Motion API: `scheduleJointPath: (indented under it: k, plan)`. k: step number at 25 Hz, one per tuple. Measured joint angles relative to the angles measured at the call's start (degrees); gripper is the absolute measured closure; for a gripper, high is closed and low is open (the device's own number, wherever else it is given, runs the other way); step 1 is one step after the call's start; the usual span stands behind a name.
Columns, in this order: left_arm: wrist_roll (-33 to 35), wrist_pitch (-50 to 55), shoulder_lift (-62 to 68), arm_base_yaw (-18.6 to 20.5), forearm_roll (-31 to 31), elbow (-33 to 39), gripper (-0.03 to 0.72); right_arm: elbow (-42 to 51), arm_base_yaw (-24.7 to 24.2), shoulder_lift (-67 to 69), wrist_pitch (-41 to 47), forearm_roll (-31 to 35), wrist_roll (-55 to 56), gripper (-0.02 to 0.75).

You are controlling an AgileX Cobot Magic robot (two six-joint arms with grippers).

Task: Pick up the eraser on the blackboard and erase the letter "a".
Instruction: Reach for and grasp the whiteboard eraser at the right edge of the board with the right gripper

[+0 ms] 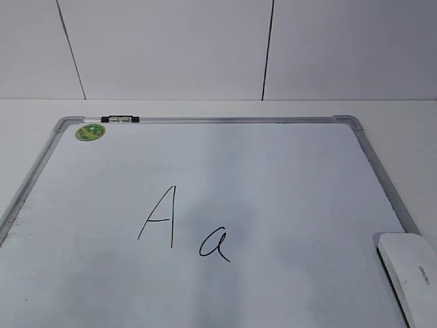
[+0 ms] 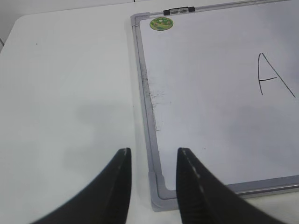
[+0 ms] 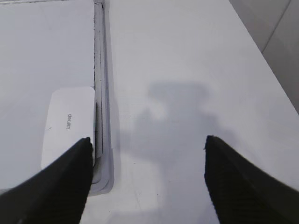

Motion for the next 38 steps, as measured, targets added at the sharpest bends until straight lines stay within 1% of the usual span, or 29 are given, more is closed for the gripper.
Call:
scheduleJointPath:
  k: [35,38]
  plan:
    - [0.0,0.0,0.0,0.0,0.0,0.0,0.443,0.0,0.0,0.0,0.0,0.0,0.0,0.146]
    - [0.0,0.0,0.0,0.0,0.0,0.0,0.443,0.0,0.0,0.0,0.0,1.5,0.0,0.146]
